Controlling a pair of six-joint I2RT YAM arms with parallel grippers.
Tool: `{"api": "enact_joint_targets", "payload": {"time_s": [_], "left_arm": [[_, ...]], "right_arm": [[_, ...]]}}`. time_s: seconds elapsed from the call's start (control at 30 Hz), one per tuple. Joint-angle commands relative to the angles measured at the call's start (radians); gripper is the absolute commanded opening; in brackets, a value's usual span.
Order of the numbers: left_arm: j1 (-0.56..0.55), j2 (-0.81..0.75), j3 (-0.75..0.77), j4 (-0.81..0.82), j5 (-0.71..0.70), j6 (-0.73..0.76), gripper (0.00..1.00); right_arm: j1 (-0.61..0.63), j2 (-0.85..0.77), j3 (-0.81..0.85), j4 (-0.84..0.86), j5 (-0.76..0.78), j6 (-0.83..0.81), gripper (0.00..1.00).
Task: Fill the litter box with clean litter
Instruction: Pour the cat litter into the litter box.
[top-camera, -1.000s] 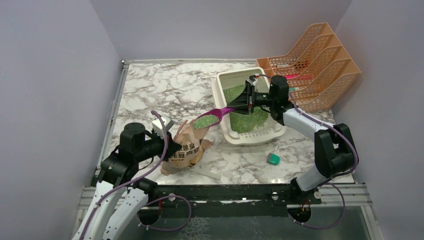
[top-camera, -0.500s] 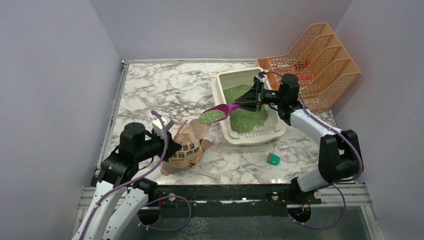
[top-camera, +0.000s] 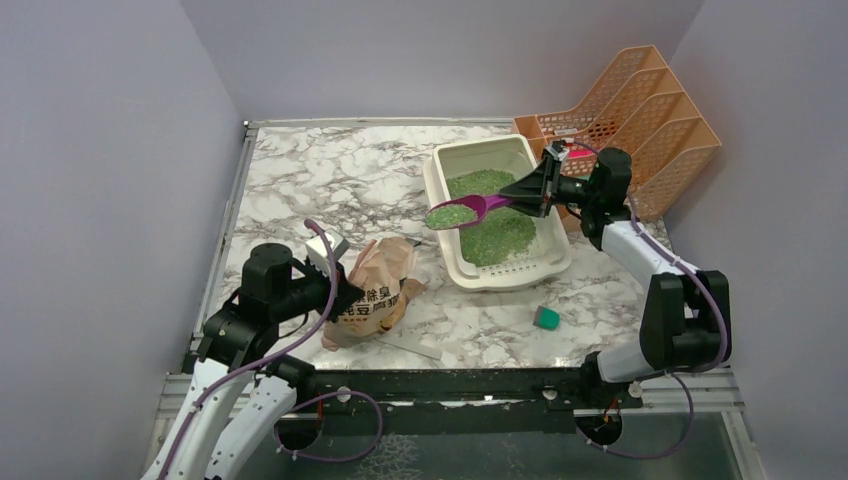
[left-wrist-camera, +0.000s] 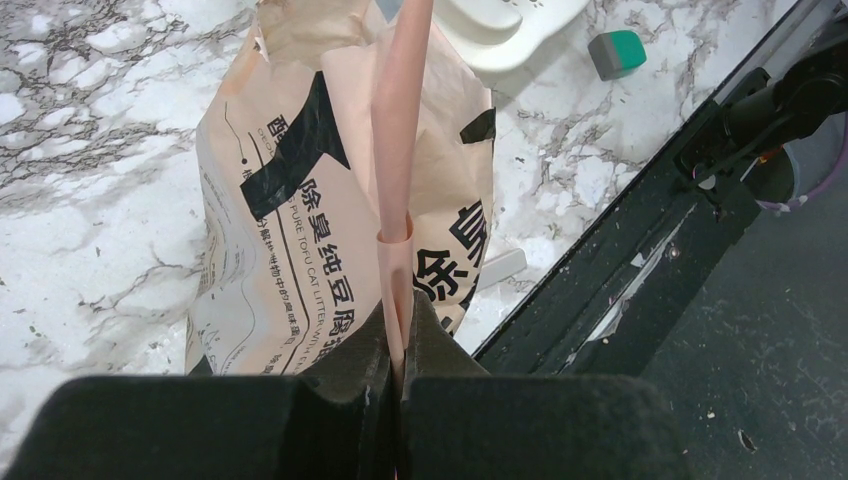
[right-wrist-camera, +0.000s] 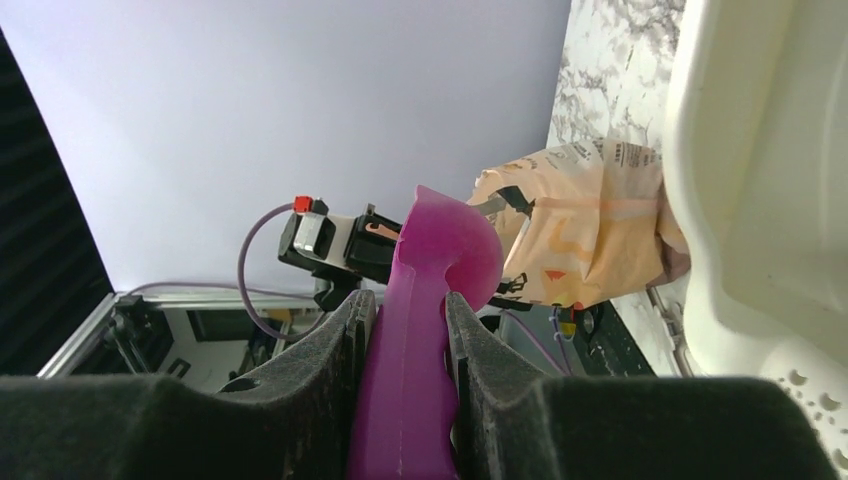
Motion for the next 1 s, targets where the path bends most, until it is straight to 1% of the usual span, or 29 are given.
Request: {"api": "enact_joint_targets", "payload": {"time_s": [0.0,0.13,0.57,0.97], "left_arm": [[0.004,0.013,-0.009,-0.010,0.033,0.010,0.00],[0.004,0.023,-0.007,-0.010,0.037,0.013,0.00],[0.004,0.022,-0.007,-0.010,0.035,0.012,0.00],[0.004,0.016,-0.007,-0.010,0.023,0.007,0.00]], "right_arm": [[-0.068,-0.040,-0.001,0.031,-0.065,0.011,0.01],[-0.136,-0.045,0.001,0.011,-0.082,-0.006,0.01],[-0.310,-0.049,0.002,-0.138,-0.112,-0.132,0.01],[-0.399,-0.040,-0.008,-0.222,-0.106,-0.222,0.01]]}}
